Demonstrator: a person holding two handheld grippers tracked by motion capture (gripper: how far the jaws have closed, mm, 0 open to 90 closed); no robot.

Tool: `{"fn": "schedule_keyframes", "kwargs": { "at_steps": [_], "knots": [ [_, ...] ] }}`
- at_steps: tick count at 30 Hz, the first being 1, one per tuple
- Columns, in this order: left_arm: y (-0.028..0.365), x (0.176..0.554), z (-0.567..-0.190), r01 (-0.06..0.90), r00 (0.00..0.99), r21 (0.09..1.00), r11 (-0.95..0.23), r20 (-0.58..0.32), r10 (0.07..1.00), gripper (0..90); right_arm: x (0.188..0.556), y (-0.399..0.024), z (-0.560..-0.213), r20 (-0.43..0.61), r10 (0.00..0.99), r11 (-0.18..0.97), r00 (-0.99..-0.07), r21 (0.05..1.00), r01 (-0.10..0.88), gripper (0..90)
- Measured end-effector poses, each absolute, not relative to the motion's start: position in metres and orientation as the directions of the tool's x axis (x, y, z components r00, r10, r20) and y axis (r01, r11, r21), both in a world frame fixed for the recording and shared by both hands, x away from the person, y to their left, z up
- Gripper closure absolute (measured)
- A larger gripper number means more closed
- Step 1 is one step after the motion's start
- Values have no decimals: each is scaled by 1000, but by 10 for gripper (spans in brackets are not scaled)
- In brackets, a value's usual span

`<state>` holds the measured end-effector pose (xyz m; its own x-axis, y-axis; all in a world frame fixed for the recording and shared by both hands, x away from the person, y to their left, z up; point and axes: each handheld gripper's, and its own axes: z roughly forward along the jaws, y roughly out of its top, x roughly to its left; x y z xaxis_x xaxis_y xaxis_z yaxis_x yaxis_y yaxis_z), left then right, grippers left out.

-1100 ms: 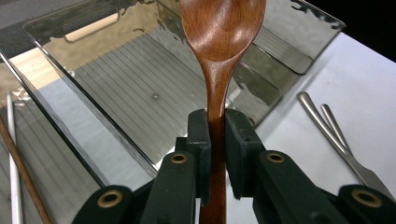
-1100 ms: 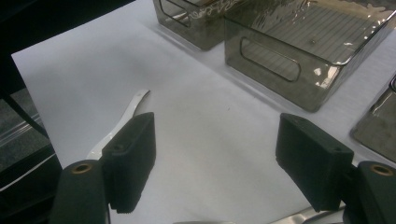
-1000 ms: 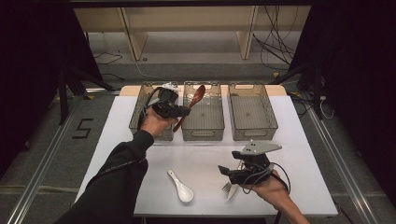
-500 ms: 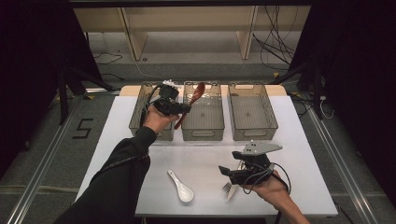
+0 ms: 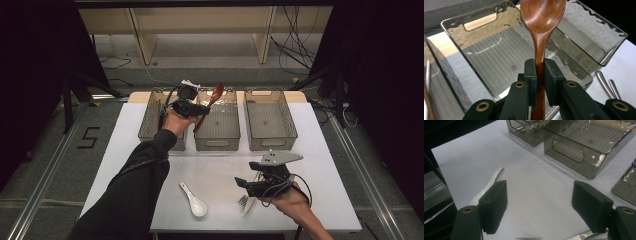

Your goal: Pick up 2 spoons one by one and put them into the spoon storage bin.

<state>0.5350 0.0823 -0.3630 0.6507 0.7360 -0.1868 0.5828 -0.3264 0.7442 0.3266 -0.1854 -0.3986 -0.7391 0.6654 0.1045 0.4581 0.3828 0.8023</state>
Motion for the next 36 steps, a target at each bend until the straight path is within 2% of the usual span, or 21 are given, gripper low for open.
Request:
{"fn": "schedule_keyframes", "kwargs": {
  "at_steps": [16,17,19,23,33,36],
  "knots": [
    [75,544,-380,612,621,731,-303,-206,757,792,326,-183,-399,104,662,389,-742,799,459,298],
    [73,544,-382,607,625,730,-314,-195,756,777,326,-183,-398,104,662,388,-742,799,459,298],
    [71,543,-383,614,628,722,-318,-203,752,637,326,-183,-398,104,661,388,-743,800,457,299],
    [76,540,-377,625,620,724,-291,-234,749,511,327,-183,-399,104,661,391,-743,798,459,299],
    [98,514,-356,596,651,747,-295,-235,722,346,325,-180,-399,103,661,393,-744,796,460,298],
    [108,503,-354,584,659,757,-292,-233,715,323,325,-179,-399,101,659,395,-745,797,457,298]
  ]
}}
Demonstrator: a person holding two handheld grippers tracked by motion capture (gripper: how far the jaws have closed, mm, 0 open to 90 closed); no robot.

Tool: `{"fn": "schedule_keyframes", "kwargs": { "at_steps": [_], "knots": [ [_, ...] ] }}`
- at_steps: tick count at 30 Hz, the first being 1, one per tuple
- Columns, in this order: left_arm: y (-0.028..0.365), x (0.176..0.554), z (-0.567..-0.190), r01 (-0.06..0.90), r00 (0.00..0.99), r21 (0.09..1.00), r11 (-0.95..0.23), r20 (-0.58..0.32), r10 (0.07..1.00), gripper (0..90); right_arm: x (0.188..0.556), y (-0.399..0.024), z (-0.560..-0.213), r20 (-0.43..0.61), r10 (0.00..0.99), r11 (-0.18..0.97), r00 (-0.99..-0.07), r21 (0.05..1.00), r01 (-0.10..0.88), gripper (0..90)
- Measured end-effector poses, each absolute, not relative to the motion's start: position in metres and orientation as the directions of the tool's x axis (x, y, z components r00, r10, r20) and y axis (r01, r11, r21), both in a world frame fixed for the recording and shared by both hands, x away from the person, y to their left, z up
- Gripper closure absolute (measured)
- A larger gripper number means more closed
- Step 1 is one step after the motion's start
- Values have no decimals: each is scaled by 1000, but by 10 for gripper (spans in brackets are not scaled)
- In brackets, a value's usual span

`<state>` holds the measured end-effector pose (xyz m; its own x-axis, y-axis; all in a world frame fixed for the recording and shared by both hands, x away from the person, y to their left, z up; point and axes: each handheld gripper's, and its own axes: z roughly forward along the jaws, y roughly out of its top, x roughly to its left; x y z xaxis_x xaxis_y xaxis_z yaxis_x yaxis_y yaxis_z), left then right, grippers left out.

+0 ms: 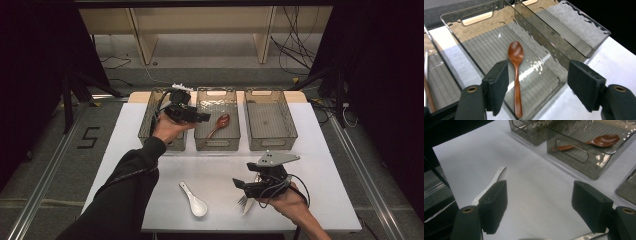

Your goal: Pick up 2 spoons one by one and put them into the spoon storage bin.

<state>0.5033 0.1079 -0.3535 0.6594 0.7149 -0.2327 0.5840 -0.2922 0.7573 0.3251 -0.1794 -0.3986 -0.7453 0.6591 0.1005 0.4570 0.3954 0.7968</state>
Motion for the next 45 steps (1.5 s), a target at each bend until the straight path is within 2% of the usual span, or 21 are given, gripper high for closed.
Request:
{"fn": "schedule_keyframes", "kwargs": {
  "at_steps": [8,15,29,33,38,45],
  "knots": [
    [137,473,-356,573,665,771,-278,-239,708,273,325,-177,-399,103,657,399,-747,793,460,298],
    [159,450,-362,562,696,757,-333,-216,685,248,326,-172,-401,102,651,411,-752,786,462,298],
    [153,420,-394,542,754,697,-469,-157,638,239,325,-172,-401,100,650,411,-754,788,459,298],
    [150,412,-408,524,779,681,-512,-139,612,294,325,-174,-400,102,652,407,-752,789,460,298],
    [142,406,-422,516,800,654,-553,-137,584,464,325,-173,-401,98,648,413,-755,788,457,298],
    [128,395,-437,463,852,589,-662,-88,517,729,325,-174,-401,100,648,411,-755,789,457,298]
  ]
}}
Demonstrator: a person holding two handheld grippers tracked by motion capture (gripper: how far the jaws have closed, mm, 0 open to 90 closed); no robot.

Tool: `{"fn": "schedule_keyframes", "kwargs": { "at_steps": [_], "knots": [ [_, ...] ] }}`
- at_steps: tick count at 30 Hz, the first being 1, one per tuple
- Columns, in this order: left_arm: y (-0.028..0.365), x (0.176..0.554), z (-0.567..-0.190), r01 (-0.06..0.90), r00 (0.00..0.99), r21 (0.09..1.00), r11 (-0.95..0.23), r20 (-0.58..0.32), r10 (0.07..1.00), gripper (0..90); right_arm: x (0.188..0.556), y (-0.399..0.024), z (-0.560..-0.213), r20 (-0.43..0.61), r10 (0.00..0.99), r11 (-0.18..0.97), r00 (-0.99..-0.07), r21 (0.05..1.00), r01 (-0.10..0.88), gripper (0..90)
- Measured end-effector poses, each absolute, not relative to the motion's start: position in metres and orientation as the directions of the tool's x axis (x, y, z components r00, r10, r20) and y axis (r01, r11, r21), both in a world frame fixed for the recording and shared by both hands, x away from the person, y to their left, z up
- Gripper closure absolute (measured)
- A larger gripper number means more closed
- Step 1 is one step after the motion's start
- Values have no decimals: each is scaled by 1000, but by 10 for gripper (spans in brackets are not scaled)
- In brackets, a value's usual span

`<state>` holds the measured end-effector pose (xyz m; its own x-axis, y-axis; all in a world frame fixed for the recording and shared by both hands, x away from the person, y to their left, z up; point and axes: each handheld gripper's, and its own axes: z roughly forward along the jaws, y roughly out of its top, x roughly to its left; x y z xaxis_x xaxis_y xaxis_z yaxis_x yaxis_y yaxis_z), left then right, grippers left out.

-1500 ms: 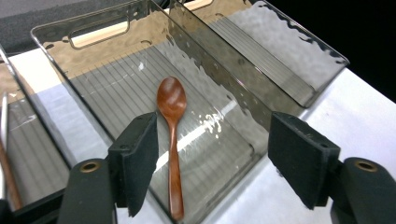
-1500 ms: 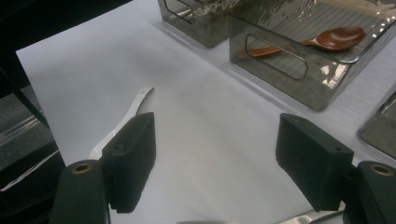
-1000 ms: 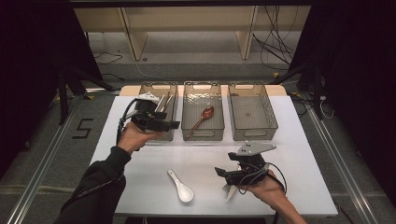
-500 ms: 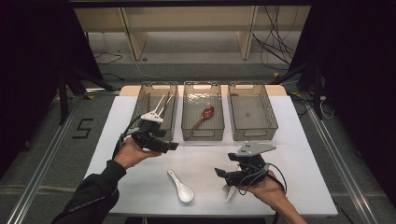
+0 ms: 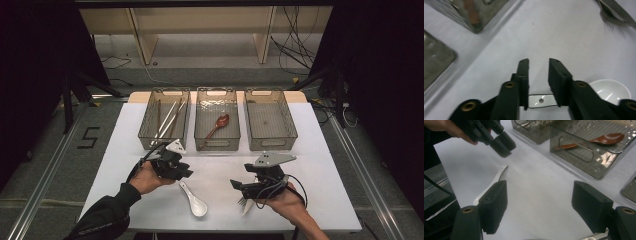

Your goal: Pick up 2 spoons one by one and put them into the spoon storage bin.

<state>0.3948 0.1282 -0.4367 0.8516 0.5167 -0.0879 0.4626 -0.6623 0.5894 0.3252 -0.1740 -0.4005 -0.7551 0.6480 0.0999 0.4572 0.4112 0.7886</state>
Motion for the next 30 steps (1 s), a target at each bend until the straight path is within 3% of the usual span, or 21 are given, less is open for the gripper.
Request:
{"fn": "schedule_keyframes", "kwargs": {
  "at_steps": [6,30],
  "knots": [
    [116,389,-450,419,886,532,-736,-65,458,882,325,-174,-401,101,651,410,-752,787,460,298],
    [124,388,-467,457,884,393,-798,-97,458,887,325,-176,-399,95,656,402,-749,795,454,296]
  ]
}}
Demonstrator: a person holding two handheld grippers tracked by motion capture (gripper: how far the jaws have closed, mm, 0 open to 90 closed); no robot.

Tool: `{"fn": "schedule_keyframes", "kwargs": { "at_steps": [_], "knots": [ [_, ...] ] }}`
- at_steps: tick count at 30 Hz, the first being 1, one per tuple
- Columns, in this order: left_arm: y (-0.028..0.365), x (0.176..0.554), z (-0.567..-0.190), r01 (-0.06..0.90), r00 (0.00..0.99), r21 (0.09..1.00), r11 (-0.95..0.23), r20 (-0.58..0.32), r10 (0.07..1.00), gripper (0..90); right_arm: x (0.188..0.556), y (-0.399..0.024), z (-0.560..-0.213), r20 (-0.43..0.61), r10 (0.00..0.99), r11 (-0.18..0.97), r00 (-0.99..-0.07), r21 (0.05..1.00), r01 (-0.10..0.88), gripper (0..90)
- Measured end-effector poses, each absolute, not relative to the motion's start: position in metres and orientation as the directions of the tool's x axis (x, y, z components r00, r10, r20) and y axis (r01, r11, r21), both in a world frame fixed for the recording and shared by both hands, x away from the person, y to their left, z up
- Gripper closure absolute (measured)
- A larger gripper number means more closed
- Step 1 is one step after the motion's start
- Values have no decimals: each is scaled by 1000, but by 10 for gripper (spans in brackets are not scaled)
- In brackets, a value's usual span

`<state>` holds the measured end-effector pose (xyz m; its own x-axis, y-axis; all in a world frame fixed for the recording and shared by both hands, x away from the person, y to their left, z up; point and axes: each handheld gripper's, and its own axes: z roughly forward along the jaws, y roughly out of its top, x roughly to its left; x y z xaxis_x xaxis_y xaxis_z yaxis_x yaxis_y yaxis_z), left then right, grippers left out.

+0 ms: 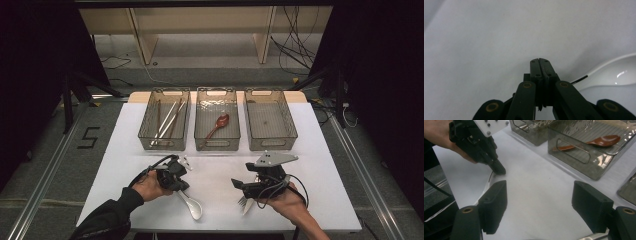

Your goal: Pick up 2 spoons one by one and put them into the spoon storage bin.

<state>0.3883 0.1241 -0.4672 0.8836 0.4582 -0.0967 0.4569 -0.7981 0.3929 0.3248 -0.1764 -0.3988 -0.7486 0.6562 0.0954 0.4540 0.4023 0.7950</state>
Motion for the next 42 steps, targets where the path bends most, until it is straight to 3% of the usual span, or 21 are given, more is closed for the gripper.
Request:
{"fn": "schedule_keyframes", "kwargs": {
  "at_steps": [7,24,30,34,42],
  "knots": [
    [134,380,-465,468,881,343,-815,-102,463,887,325,-176,-399,95,656,402,-749,795,454,296],
    [143,372,-462,480,875,323,-816,-115,470,882,325,-176,-399,94,655,405,-750,794,454,296],
    [146,369,-460,474,879,307,-825,-114,463,840,325,-175,-400,95,654,406,-750,793,455,296],
    [148,371,-451,470,878,347,-811,-93,469,746,325,-175,-400,96,655,406,-749,791,457,296],
    [141,360,-443,423,904,364,-830,-100,416,325,325,-175,-400,98,657,404,-747,791,459,296]
  ]
}}
